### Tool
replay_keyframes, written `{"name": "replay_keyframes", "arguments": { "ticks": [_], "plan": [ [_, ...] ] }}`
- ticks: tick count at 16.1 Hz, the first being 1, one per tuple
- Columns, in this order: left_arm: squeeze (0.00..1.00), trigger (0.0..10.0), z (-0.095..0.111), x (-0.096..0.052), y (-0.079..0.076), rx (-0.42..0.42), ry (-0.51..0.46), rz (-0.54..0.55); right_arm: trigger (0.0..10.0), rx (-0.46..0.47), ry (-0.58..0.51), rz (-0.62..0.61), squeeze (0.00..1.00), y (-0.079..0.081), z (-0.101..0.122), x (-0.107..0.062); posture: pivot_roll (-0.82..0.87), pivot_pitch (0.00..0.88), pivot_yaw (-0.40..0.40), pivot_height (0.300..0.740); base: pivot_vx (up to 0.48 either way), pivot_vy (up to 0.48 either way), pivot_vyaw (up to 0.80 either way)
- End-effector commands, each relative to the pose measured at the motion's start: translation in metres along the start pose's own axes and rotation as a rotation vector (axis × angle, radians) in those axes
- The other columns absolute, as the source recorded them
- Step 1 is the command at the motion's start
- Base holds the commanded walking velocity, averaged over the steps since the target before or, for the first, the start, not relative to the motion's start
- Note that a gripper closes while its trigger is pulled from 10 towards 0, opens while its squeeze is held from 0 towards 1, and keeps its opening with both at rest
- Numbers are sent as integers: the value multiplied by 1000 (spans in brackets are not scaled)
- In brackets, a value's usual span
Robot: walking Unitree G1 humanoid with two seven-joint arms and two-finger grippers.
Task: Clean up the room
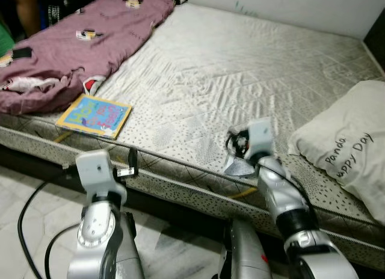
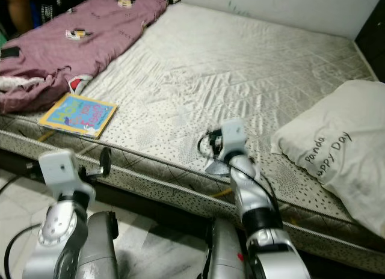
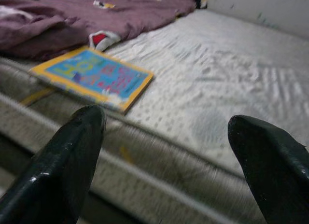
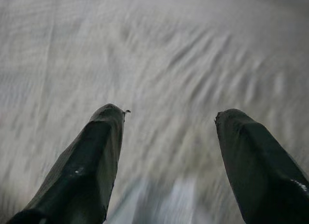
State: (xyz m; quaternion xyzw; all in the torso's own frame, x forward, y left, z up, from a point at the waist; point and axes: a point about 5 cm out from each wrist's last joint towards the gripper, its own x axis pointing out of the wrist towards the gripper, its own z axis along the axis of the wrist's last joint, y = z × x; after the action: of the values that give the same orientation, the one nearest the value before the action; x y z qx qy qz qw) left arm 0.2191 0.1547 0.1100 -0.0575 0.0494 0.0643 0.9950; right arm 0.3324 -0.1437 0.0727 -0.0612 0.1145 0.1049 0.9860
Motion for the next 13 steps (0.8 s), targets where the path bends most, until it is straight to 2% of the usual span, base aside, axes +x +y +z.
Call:
{"name": "replay_keyframes", "arguments": {
  "ticks": [1,2,4,6,10,13],
  "plan": [
    [0,10000,4,-3,-4,1,-5,1,10000,-5,63,46,0,0,-5,-3,62,0,-93,516,0,0,0],
    [0,10000,4,-7,-3,-3,9,11,10000,-8,116,88,0,3,-12,-7,60,11,-93,516,0,0,0],
    [0,10000,0,-15,-3,-4,34,7,10000,-4,134,108,0,3,-12,-11,66,40,-92,516,0,0,0],
    [0,10000,0,-22,0,-1,43,18,10000,25,139,132,0,12,-8,-10,82,61,-89,516,0,0,0],
    [0,10000,3,-30,2,9,58,22,10000,105,162,181,0,37,3,-12,104,82,-84,516,0,0,0],
    [0,10000,5,-38,3,13,67,37,10000,142,191,160,0,58,-2,-13,143,96,-85,516,0,0,0]
  ]
}}
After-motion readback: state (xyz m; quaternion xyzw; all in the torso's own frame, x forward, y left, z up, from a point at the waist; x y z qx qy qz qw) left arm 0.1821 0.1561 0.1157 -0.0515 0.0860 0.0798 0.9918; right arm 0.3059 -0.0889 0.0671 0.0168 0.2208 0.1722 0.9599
